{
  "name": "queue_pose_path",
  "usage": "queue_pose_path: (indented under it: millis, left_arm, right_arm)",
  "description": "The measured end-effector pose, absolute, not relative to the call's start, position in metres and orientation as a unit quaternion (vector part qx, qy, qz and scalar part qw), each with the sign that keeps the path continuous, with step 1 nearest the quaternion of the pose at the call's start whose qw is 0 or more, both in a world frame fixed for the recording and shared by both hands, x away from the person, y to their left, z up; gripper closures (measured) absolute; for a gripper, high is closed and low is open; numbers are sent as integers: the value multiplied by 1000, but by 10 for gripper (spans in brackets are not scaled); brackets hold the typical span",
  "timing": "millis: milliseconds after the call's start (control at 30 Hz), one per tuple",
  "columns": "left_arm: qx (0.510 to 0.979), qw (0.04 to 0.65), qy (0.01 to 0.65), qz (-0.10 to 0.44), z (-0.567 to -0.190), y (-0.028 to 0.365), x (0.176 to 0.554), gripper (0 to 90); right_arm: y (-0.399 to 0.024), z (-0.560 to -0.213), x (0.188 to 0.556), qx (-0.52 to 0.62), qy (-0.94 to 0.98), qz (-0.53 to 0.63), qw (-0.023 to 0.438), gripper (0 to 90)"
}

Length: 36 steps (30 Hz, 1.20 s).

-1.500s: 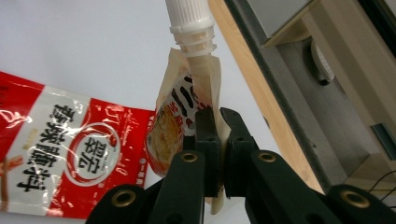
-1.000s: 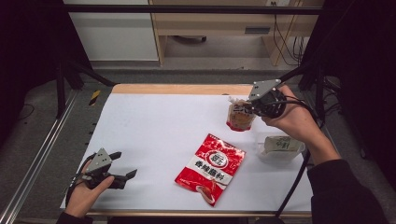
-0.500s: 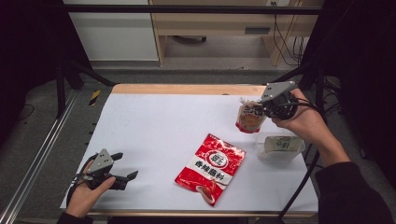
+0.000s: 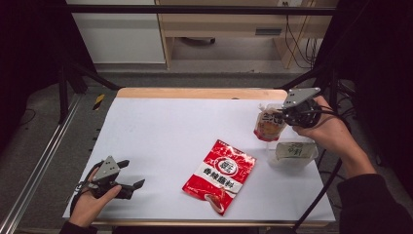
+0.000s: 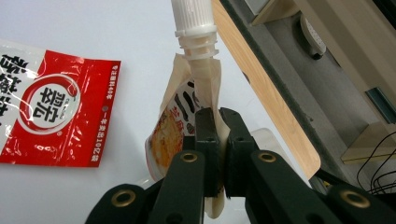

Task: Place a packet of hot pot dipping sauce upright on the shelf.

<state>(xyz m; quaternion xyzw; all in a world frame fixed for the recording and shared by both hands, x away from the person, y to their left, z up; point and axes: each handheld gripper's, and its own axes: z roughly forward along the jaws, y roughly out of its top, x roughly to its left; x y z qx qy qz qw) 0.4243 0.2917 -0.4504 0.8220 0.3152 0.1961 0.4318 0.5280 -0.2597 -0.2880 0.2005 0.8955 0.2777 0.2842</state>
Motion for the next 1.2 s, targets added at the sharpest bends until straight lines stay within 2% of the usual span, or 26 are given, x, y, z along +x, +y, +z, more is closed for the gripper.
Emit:
queue_pose_path:
  millis: [633, 1200]
  left_arm:
    - [822, 432, 315, 196, -450, 293, 425, 87]
    - [825, 430, 313, 193, -451, 291, 425, 87]
  right_arm:
    - [-297, -291, 519, 220, 898, 268, 272, 874]
    - [-304, -311, 521, 234, 900, 264, 254, 872]
